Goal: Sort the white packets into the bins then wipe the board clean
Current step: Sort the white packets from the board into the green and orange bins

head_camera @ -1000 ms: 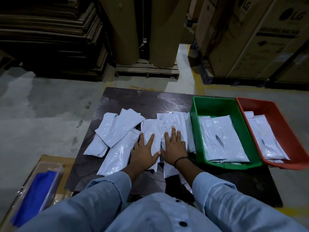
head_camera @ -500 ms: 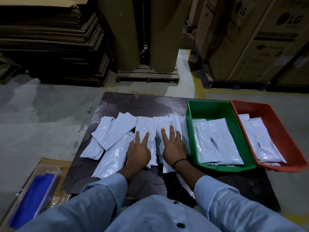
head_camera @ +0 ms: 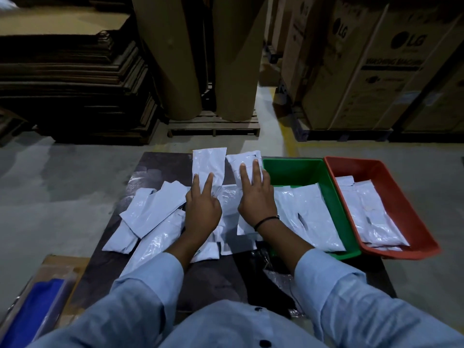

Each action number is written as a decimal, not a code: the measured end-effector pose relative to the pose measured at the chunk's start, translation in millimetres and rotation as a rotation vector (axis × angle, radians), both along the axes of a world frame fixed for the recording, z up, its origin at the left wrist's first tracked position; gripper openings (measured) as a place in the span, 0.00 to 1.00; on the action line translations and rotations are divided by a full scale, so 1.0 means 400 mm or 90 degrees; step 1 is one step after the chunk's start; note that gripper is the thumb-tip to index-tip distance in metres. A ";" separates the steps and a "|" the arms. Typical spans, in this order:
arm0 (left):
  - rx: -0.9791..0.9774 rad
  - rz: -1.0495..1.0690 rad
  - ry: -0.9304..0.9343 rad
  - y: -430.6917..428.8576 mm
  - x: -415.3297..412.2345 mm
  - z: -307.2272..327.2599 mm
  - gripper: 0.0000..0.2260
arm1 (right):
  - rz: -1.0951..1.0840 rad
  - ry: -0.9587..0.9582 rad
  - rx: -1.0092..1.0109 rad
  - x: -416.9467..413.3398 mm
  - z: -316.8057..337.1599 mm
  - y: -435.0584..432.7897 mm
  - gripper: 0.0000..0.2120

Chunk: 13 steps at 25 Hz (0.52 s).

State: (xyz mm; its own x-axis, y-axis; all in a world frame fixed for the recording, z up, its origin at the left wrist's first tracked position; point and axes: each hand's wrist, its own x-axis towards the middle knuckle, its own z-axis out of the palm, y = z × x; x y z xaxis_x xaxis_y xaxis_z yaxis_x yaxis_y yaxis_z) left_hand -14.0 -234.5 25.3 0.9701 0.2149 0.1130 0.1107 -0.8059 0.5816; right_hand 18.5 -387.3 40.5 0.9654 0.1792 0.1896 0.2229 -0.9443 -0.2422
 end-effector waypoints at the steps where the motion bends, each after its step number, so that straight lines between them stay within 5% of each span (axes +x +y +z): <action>1: 0.008 -0.010 -0.010 -0.023 0.008 0.012 0.28 | -0.019 0.002 0.021 0.000 0.013 -0.022 0.40; 13: -0.040 -0.135 -0.033 -0.330 0.064 0.107 0.27 | -0.148 -0.052 0.027 0.027 0.112 -0.382 0.40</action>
State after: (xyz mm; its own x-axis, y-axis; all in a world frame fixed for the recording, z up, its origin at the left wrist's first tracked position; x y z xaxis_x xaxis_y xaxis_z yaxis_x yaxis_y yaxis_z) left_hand 11.6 -366.4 68.2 0.9876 0.0153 0.1561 -0.0879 -0.7705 0.6313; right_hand 29.1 -540.2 85.5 0.9607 -0.0559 0.2720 0.0213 -0.9618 -0.2730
